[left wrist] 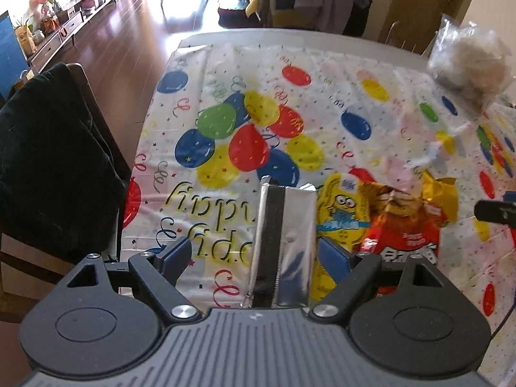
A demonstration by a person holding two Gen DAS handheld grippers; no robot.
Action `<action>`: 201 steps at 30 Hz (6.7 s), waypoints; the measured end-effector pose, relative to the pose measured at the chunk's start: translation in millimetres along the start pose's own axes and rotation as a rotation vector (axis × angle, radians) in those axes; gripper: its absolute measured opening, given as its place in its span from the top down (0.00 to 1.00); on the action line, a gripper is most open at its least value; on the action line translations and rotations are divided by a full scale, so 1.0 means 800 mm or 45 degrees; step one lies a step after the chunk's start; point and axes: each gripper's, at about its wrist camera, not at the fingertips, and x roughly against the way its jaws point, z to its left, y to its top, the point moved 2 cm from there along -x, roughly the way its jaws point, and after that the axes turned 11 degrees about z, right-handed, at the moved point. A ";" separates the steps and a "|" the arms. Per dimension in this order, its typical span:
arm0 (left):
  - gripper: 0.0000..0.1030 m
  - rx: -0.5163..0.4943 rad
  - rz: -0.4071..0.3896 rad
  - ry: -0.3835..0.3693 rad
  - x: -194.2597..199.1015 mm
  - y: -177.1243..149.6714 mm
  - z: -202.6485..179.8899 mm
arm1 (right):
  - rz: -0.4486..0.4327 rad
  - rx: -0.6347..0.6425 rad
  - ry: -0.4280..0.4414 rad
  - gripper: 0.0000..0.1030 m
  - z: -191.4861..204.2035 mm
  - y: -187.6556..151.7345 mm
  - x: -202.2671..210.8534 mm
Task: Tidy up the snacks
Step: 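Grasp the silver foil packet with the left tool while the right tool grasps the yellow packet, then carry the silver foil packet and yellow packet over the box with both tools, then open both tools to drop the silver and yellow packets into the box, then move both tools back to the snack pile, then grasp the black wrapper with the left tool while the right tool grasps the small dark item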
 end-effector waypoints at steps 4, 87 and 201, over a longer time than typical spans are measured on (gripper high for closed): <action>0.17 -0.005 0.016 -0.005 -0.011 0.007 -0.002 | 0.046 -0.052 0.003 0.13 0.002 0.013 -0.021; 0.60 -0.416 -0.130 -0.312 0.181 -0.067 -0.397 | -0.137 -0.133 0.061 0.62 -0.255 -0.142 0.208; 0.20 -0.251 0.024 -0.141 0.045 -0.100 -0.128 | 0.027 0.491 0.130 0.02 0.030 -0.155 0.071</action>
